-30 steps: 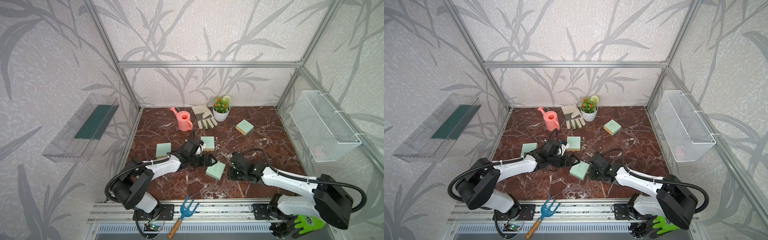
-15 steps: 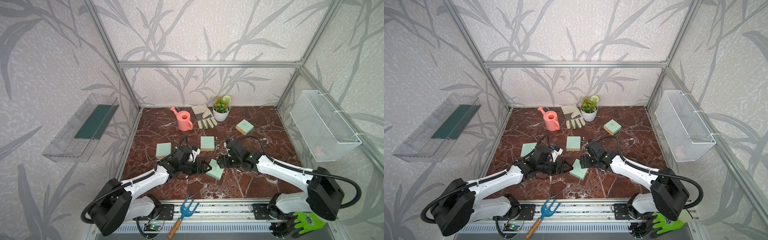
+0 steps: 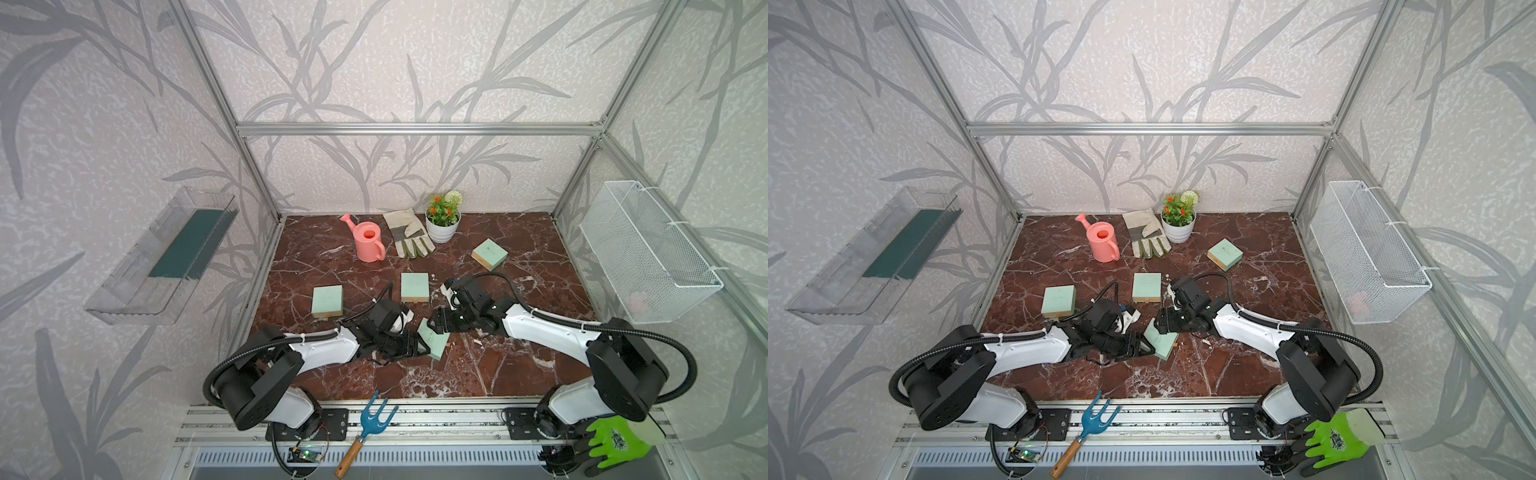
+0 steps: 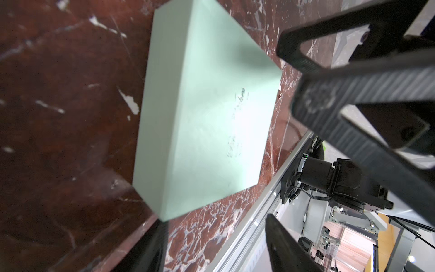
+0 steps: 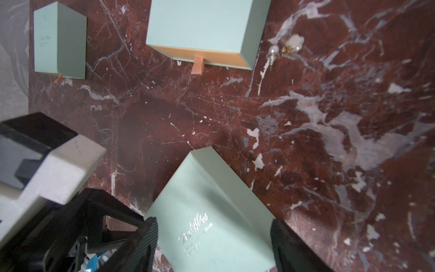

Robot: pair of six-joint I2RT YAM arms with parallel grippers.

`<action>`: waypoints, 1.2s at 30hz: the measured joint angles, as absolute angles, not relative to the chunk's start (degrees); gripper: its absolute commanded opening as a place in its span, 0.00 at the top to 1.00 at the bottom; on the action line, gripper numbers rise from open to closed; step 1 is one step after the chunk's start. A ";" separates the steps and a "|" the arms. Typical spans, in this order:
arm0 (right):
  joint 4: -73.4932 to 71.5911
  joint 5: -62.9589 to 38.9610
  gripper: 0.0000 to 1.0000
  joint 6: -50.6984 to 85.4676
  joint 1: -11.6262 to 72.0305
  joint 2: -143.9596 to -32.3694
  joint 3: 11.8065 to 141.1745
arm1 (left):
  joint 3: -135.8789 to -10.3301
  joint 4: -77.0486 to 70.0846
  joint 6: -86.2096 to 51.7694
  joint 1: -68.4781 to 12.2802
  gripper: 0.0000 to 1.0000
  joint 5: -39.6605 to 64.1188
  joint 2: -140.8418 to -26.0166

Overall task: Take out the earrings from the drawer-style jewelry box
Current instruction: Move the jewelry box to the center of the board.

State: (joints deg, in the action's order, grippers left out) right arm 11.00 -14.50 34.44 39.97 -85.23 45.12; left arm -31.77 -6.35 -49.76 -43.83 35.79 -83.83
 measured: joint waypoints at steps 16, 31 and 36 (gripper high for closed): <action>8.19 -17.43 0.28 39.03 37.17 -77.80 35.77 | -37.82 -7.84 -49.08 -44.16 0.40 32.88 -90.43; 9.80 -16.14 0.29 39.24 29.36 -73.69 32.84 | -51.42 -7.09 -48.42 -45.69 0.46 33.06 -101.93; 11.35 -15.99 0.29 38.24 26.57 -73.69 33.04 | -56.77 -4.95 -47.97 -45.69 0.46 33.01 -105.84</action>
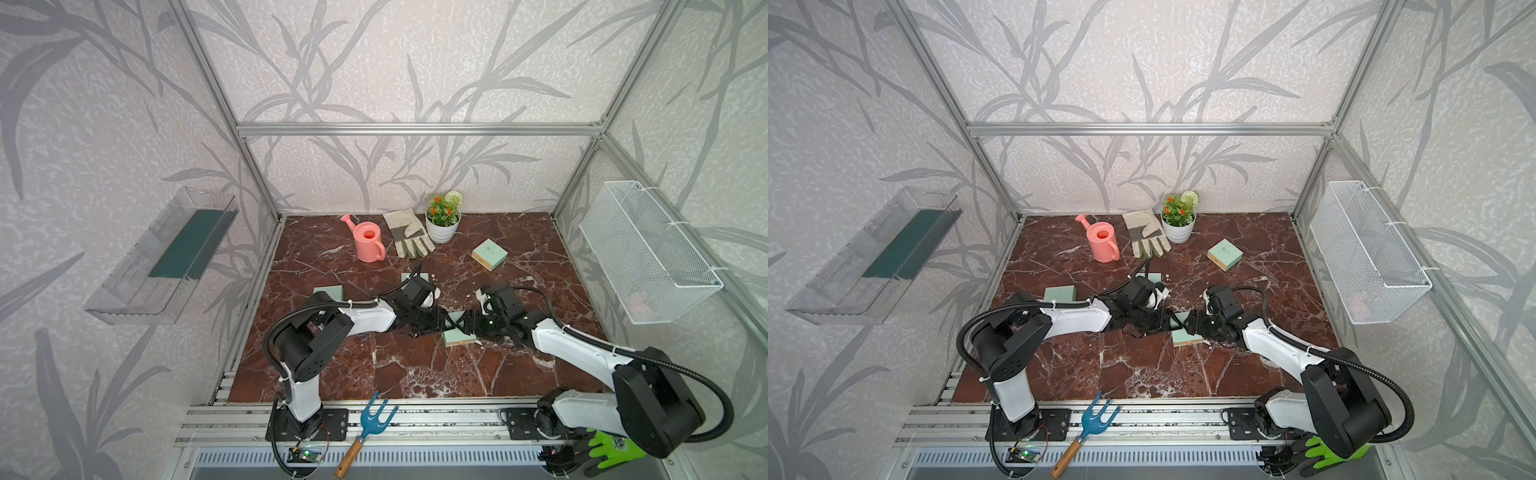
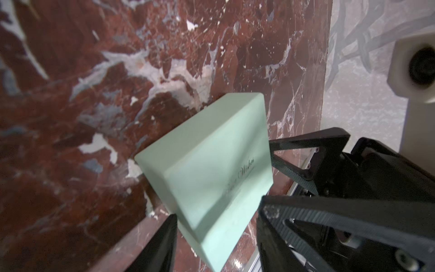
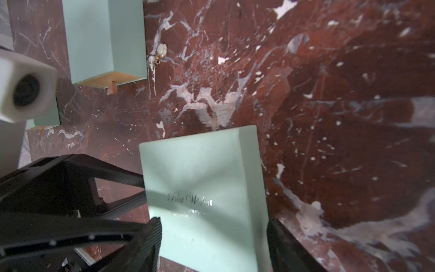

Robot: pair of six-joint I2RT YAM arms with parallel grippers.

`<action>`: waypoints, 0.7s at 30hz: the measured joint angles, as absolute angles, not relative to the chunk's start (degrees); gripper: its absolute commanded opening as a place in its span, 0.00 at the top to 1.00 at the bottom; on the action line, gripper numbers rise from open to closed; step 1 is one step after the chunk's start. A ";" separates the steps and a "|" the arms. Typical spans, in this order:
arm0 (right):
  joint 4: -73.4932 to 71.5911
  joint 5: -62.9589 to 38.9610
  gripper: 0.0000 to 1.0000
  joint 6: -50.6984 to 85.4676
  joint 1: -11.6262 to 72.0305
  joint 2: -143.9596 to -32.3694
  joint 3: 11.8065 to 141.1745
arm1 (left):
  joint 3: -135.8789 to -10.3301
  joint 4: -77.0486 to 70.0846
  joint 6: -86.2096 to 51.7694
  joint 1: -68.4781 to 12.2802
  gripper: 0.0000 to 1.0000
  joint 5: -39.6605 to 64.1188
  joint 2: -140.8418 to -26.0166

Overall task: Take out the earrings from the drawer-style jewelry box
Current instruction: Move the jewelry box to the center of the board.

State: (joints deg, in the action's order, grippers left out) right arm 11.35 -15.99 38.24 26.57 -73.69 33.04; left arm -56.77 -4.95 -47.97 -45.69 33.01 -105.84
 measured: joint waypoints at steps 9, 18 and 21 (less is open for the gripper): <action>12.75 -16.99 0.29 35.35 23.44 -77.43 38.63 | -64.84 0.51 -46.63 -45.17 0.47 31.53 -110.67; 14.15 -18.13 0.33 32.64 20.95 -81.36 42.57 | -68.23 3.75 -46.11 -44.42 0.48 31.29 -112.38; 13.96 -19.09 0.33 32.45 20.03 -79.94 42.24 | -68.20 3.57 -46.04 -44.16 0.48 31.55 -112.38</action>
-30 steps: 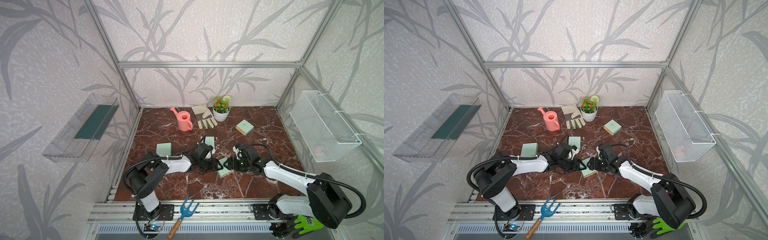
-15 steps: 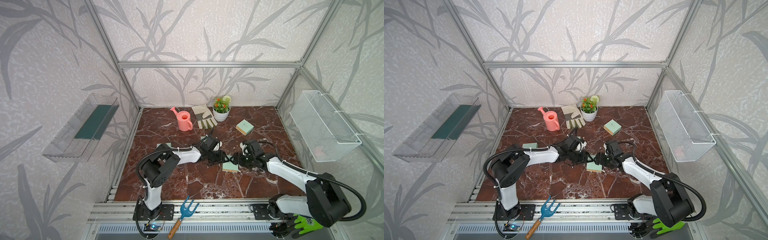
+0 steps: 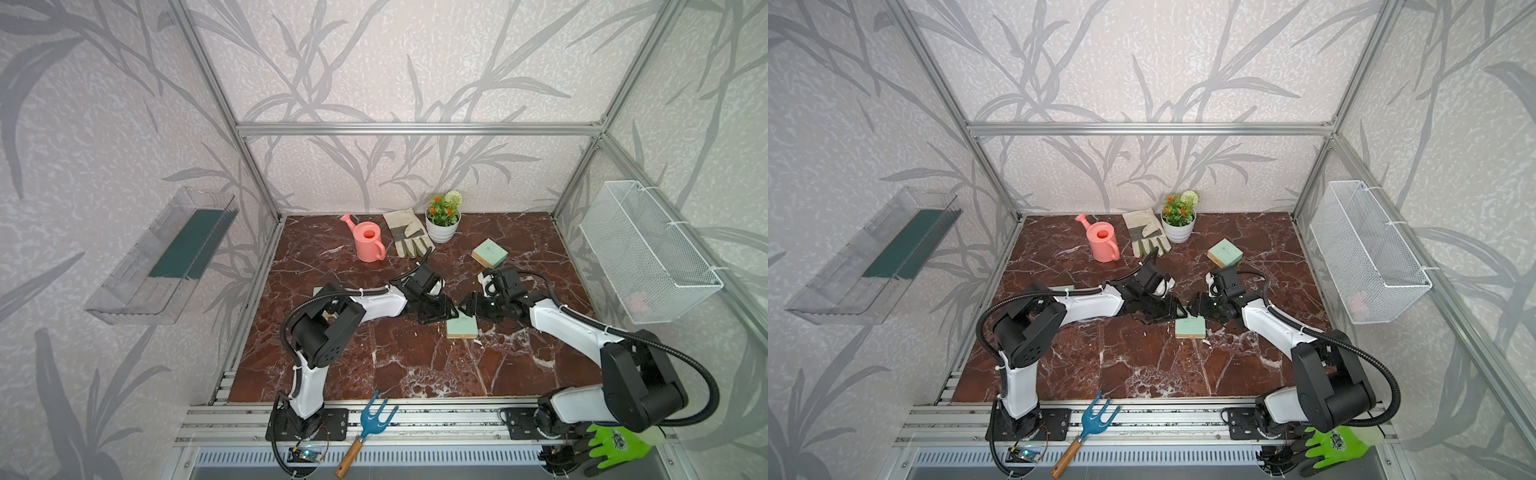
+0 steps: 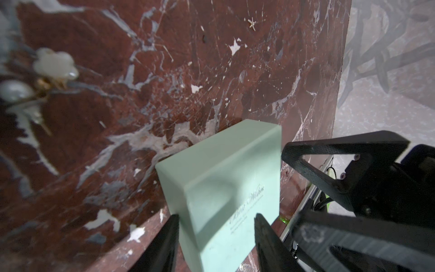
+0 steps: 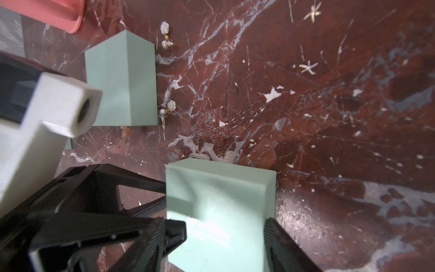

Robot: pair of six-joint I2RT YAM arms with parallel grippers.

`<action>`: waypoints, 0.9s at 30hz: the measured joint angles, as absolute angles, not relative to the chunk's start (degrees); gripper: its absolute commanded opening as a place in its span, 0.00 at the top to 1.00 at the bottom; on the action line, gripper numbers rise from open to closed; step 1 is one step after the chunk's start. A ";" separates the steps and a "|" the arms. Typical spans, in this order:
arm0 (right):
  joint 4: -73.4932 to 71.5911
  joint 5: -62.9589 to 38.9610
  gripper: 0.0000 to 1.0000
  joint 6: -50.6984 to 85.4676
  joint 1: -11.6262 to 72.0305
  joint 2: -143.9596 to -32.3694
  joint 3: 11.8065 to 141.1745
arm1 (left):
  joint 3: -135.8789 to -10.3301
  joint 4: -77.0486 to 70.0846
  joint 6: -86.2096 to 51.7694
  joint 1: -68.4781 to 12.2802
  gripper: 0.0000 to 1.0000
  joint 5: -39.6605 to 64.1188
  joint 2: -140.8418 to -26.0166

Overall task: Take out the earrings from the drawer-style jewelry box
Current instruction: Move the jewelry box to the center of the board.

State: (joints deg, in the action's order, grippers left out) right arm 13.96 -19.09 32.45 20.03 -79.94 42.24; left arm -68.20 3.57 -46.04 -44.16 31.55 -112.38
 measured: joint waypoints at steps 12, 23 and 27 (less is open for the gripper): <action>14.96 -20.67 0.33 32.51 18.90 -81.01 42.28 | -68.12 3.44 -45.41 -43.70 0.48 32.21 -112.16; 14.13 -23.07 0.33 34.04 18.74 -80.64 40.32 | -67.77 3.25 -45.50 -44.34 0.48 33.41 -111.90; 13.82 -23.07 0.33 34.13 18.74 -80.82 40.34 | -68.03 3.73 -45.50 -44.34 0.48 33.36 -111.94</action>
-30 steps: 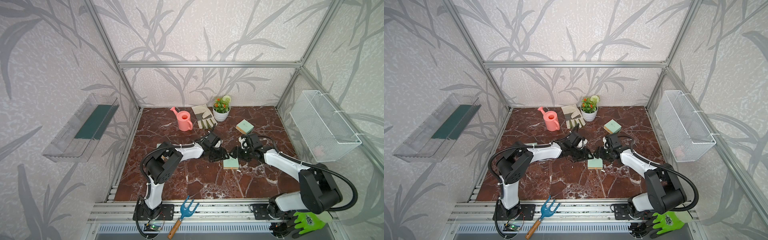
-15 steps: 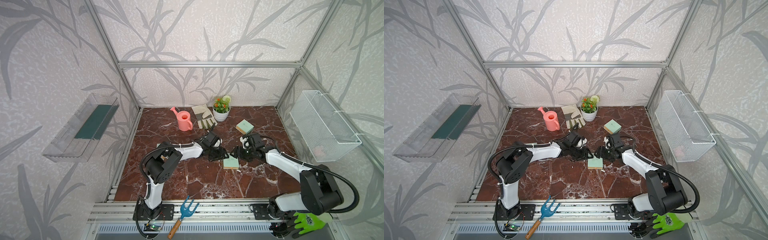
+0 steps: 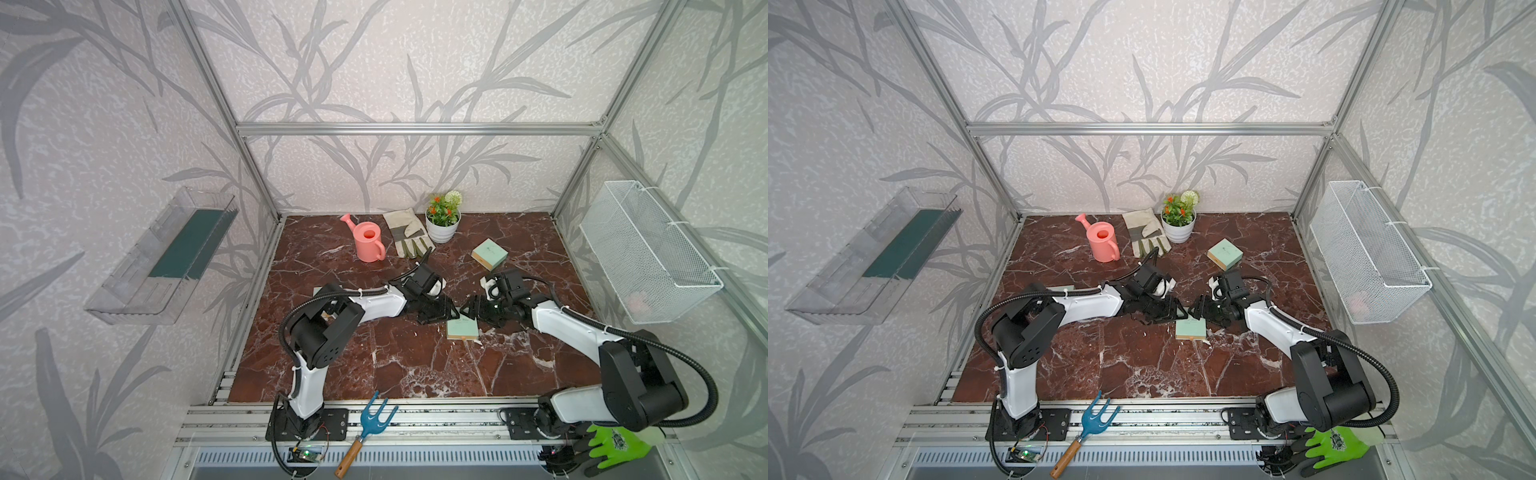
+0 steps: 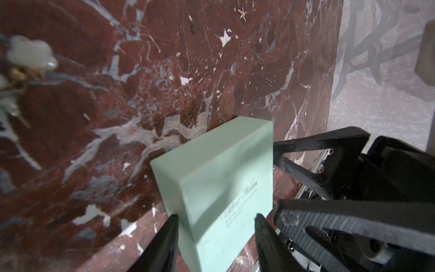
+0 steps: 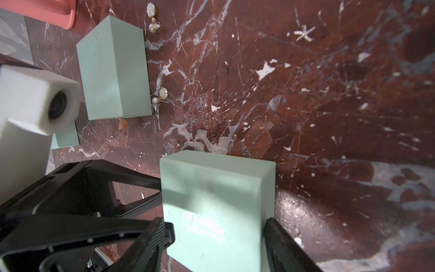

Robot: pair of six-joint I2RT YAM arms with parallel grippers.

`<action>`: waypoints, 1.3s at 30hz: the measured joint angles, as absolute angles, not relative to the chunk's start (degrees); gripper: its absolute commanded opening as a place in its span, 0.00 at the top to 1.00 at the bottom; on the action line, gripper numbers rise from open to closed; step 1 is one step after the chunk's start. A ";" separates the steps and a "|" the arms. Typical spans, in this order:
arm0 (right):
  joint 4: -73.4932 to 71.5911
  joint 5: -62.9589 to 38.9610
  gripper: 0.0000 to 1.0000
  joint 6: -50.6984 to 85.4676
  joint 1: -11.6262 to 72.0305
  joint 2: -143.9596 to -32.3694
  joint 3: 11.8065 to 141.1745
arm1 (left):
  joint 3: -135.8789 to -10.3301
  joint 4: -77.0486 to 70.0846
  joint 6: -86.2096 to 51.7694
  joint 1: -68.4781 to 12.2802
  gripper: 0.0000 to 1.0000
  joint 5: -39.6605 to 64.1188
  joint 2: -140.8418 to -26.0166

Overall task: Take out the earrings from the drawer-style jewelry box
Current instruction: Move the jewelry box to the center of the board.

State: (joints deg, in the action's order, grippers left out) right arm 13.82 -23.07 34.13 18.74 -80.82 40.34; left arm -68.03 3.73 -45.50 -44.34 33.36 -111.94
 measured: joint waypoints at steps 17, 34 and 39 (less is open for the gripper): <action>14.44 -20.91 0.33 32.86 18.11 -88.64 48.49 | -78.41 12.34 -43.24 -42.59 0.48 30.83 -117.12; 14.44 -21.06 0.33 32.29 16.56 -95.31 55.83 | -87.83 15.99 -42.11 -39.05 0.48 31.11 -122.67; 14.48 -21.10 0.33 32.25 15.86 -96.27 57.23 | -90.02 16.73 -42.00 -38.79 0.48 31.03 -123.79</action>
State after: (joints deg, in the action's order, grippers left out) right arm 14.48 -21.10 32.25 15.86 -96.27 57.23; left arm -90.02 16.73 -42.00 -38.79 31.03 -123.79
